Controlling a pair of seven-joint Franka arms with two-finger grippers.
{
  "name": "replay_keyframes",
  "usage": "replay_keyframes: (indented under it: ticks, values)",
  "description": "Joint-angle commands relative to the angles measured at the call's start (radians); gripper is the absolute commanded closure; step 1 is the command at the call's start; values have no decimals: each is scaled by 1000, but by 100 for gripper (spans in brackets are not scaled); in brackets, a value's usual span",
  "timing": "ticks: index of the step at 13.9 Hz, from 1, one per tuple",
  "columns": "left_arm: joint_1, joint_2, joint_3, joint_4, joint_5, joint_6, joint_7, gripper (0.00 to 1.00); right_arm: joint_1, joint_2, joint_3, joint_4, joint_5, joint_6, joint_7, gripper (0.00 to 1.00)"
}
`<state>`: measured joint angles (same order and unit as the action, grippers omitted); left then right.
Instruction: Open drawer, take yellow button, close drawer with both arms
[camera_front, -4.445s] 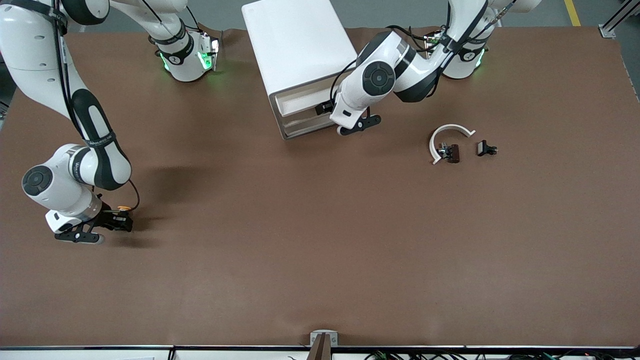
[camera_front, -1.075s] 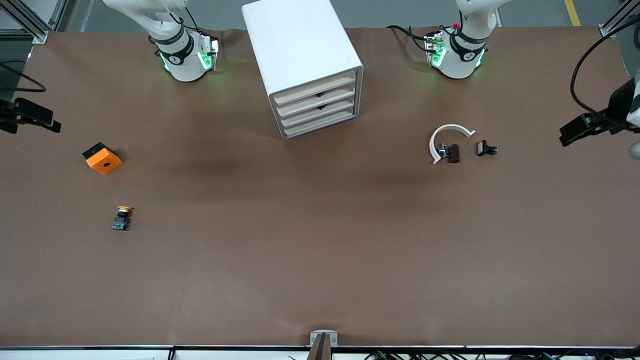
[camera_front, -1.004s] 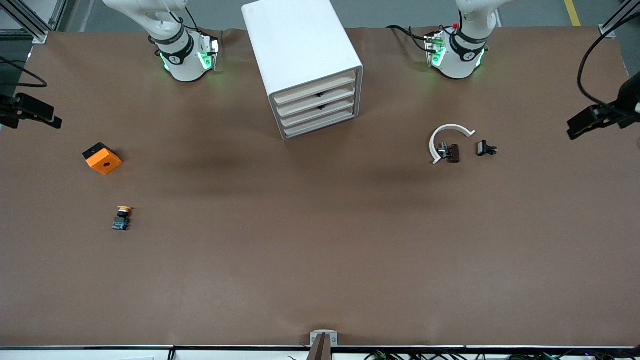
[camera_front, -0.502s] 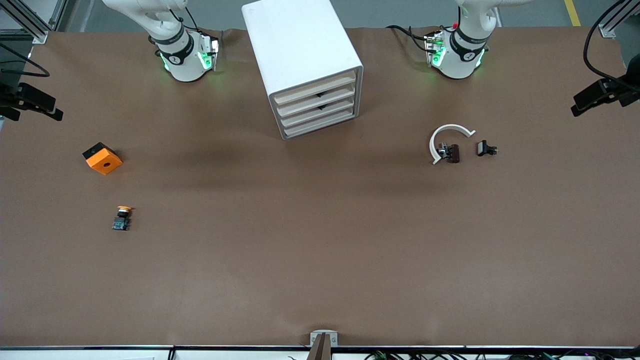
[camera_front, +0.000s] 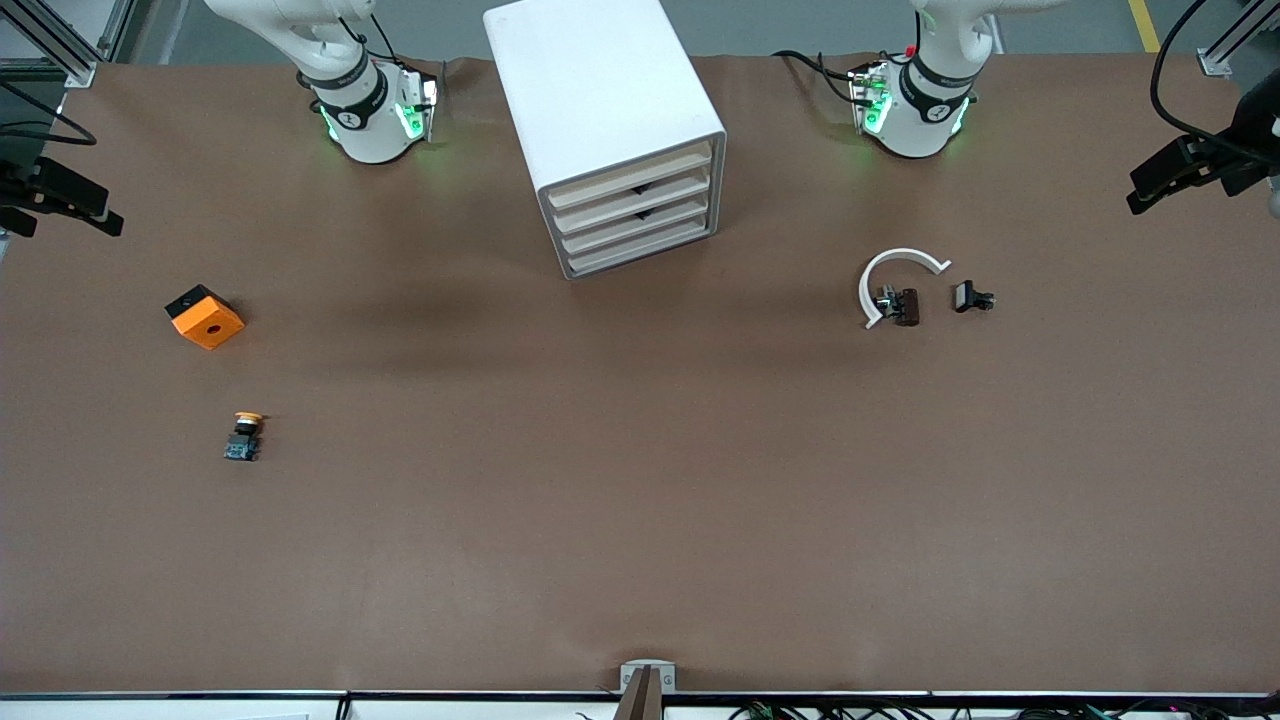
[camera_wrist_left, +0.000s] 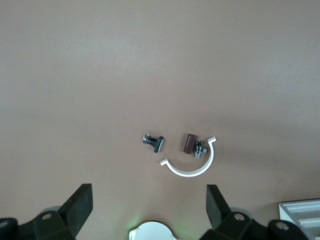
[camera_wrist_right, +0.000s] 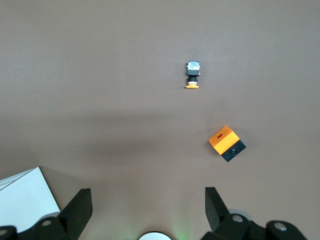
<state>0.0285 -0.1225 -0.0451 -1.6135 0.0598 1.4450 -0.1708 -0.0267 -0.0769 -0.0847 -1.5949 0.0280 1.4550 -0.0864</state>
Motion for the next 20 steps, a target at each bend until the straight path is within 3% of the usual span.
replay_keyframes:
  ticks: [1,6,11,20]
  values:
    - [-2,-16,13,-25,-14,38,17,0,11,-35,0,-39,-13,21,-4,0]
    - [-12,-14,4,-32,-28,43,31,0,13,-35,2,-40,-22,36,-4,0]
    - [-5,-22,2,-72,-37,28,232,0,13,-58,2,-68,-33,53,-4,0]
    - [-12,-14,-24,-71,-41,48,228,0,14,-67,3,-79,-59,73,-9,0]
